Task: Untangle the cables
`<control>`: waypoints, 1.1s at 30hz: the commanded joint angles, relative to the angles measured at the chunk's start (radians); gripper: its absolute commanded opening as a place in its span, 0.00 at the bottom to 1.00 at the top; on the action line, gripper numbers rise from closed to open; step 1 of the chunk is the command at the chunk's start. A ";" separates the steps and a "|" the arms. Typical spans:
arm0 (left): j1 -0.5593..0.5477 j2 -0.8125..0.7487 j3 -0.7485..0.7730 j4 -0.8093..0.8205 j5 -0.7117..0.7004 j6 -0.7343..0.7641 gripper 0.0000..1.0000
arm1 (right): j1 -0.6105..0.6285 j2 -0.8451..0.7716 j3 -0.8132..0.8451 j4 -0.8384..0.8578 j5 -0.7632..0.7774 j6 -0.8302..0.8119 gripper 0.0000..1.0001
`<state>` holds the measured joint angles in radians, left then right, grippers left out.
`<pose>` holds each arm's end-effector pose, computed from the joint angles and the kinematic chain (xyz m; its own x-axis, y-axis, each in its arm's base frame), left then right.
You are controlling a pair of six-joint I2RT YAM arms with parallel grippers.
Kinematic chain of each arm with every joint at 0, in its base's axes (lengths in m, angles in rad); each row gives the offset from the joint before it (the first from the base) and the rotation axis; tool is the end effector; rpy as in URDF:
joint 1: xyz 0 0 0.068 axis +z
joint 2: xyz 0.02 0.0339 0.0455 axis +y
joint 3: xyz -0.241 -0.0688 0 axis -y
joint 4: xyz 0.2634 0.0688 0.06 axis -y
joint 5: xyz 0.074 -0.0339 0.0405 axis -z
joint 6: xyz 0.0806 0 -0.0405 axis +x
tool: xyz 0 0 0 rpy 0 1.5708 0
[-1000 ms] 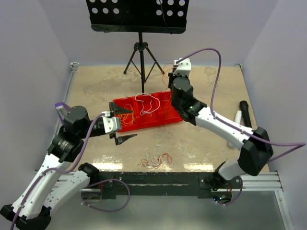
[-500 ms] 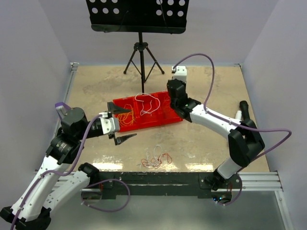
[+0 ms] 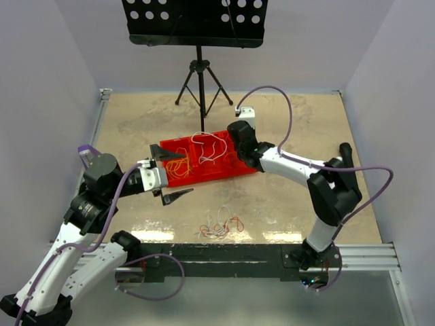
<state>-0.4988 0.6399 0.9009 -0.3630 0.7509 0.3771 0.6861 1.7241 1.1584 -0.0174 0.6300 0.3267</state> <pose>0.1475 -0.1430 0.3698 0.2651 0.1621 -0.9505 0.9122 0.2771 0.3017 0.3608 0.2341 0.1845 -0.4457 -0.0298 -0.8947 0.0123 0.9992 -0.0393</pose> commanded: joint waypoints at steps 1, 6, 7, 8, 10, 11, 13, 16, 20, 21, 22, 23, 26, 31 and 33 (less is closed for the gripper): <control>0.003 -0.008 -0.008 0.024 -0.005 -0.015 0.98 | -0.026 0.048 0.043 -0.072 0.011 0.055 0.00; 0.003 -0.009 -0.010 0.019 -0.005 -0.009 0.98 | -0.077 -0.003 0.017 -0.084 0.043 0.074 0.00; 0.003 -0.008 -0.010 0.021 -0.005 -0.007 0.98 | -0.085 -0.017 0.011 -0.082 0.049 0.072 0.00; 0.003 -0.006 -0.011 0.025 -0.004 -0.007 0.98 | -0.091 -0.032 0.006 -0.082 0.056 0.069 0.00; 0.003 -0.003 -0.016 0.038 0.002 -0.018 0.98 | -0.102 -0.060 0.000 -0.076 0.056 0.058 0.00; 0.002 -0.003 -0.019 0.042 0.005 -0.024 0.98 | -0.103 -0.064 -0.002 -0.072 0.053 0.052 0.00; 0.003 -0.003 -0.017 0.049 0.007 -0.029 0.98 | -0.105 -0.063 0.006 -0.067 0.045 0.038 0.00; 0.003 -0.002 -0.016 0.049 0.004 -0.029 0.98 | -0.103 -0.049 0.020 -0.061 0.017 0.032 0.00; 0.002 -0.005 -0.013 0.039 -0.001 -0.027 0.98 | -0.094 -0.041 0.026 -0.026 -0.019 0.017 0.00; 0.003 -0.005 -0.013 0.038 -0.002 -0.026 0.98 | -0.089 -0.038 0.030 -0.021 -0.030 0.012 0.00; 0.003 -0.005 -0.016 0.036 -0.002 -0.023 0.98 | -0.085 -0.031 0.037 -0.021 -0.033 0.009 0.00; 0.002 -0.003 -0.016 0.039 -0.004 -0.023 0.98 | -0.079 -0.020 0.044 -0.021 -0.035 0.008 0.00; 0.003 -0.006 -0.022 0.048 -0.004 -0.027 0.98 | -0.069 0.011 0.060 -0.021 -0.052 0.012 0.00; 0.003 -0.008 -0.025 0.044 -0.008 -0.021 0.98 | -0.066 0.061 0.061 -0.004 -0.078 0.034 0.00; 0.003 -0.009 -0.026 0.039 -0.012 -0.017 0.98 | -0.066 0.074 0.058 0.005 -0.095 0.043 0.00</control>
<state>-0.4988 0.6392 0.8845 -0.3527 0.7502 0.3740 0.6174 1.7851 1.1862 -0.0563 0.5713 0.3519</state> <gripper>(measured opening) 0.978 0.014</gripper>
